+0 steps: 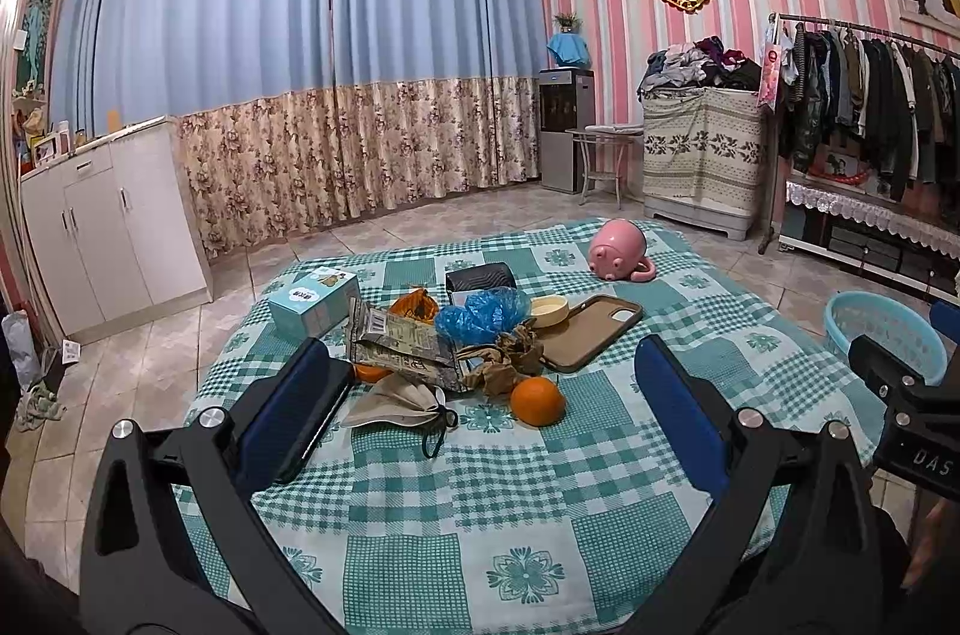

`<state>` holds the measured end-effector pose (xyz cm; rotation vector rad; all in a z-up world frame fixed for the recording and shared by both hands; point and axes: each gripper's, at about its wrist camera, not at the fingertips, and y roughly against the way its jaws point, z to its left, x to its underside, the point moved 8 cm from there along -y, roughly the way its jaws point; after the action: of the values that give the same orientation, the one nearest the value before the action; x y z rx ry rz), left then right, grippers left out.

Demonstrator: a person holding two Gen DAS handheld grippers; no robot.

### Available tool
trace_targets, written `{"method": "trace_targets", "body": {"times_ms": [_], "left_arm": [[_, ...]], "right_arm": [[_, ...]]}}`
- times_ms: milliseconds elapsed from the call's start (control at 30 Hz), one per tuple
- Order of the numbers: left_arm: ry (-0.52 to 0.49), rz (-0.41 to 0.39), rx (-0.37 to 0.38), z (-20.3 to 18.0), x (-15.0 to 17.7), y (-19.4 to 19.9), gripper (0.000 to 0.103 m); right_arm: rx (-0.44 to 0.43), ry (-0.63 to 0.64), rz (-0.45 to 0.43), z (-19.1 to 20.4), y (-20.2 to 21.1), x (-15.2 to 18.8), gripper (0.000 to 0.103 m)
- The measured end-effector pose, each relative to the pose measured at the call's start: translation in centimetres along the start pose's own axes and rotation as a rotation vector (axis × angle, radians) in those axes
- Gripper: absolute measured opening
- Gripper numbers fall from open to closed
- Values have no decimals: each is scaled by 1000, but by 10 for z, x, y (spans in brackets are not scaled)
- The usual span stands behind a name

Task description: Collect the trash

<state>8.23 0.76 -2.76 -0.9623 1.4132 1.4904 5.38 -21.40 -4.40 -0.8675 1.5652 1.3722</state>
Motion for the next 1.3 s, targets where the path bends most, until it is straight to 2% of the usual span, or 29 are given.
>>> {"method": "trace_targets", "body": {"times_ms": [967,1300], "left_arm": [[5,-7,-15,11,-4,-11,98],[5,8,-60,33,1,-23,98]], "right_arm": [[-3,6,-6,0,-12,-1,99],[-15,32,-11,9,-41,-10,99]]}}
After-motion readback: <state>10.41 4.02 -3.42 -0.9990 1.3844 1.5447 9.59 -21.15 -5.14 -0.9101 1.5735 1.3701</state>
